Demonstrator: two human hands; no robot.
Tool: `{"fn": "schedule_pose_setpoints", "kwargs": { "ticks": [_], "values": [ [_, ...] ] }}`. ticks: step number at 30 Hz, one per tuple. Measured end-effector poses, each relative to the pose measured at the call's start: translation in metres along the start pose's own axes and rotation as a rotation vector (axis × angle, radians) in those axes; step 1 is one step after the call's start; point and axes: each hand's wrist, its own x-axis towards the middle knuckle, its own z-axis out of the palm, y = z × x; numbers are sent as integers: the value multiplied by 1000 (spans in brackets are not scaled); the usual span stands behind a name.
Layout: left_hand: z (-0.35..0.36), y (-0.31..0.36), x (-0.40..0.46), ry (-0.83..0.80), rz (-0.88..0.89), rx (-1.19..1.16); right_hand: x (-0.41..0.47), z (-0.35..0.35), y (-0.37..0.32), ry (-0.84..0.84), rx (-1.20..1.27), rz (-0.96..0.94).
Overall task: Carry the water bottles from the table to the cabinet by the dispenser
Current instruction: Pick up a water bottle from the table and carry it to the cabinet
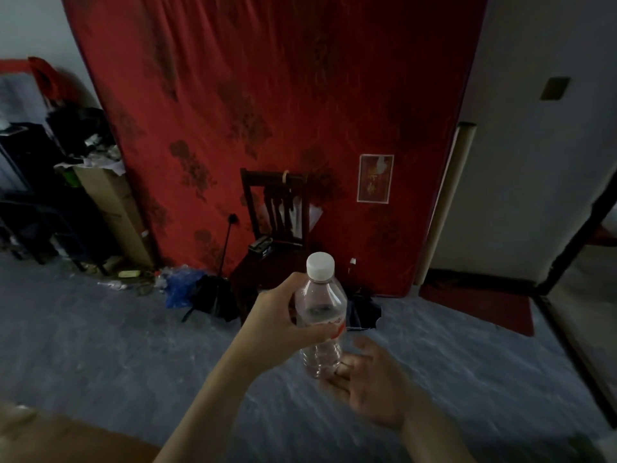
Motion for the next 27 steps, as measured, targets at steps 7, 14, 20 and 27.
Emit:
{"fn": "schedule_pose_setpoints", "kwargs": {
  "ticks": [7,14,20,27],
  "values": [
    [-28,-38,97,85,-30,-10,91,15,-75,-4,-48,42],
    [-64,-75,181,176,-68,3,178,44,-145,-56,-77,98],
    [-100,-110,232,244,-126,47,249,75,-190,-80,-106,178],
    [-142,-135,293,373,-223,56,341,108,-238,-237,-162,304]
  ]
}}
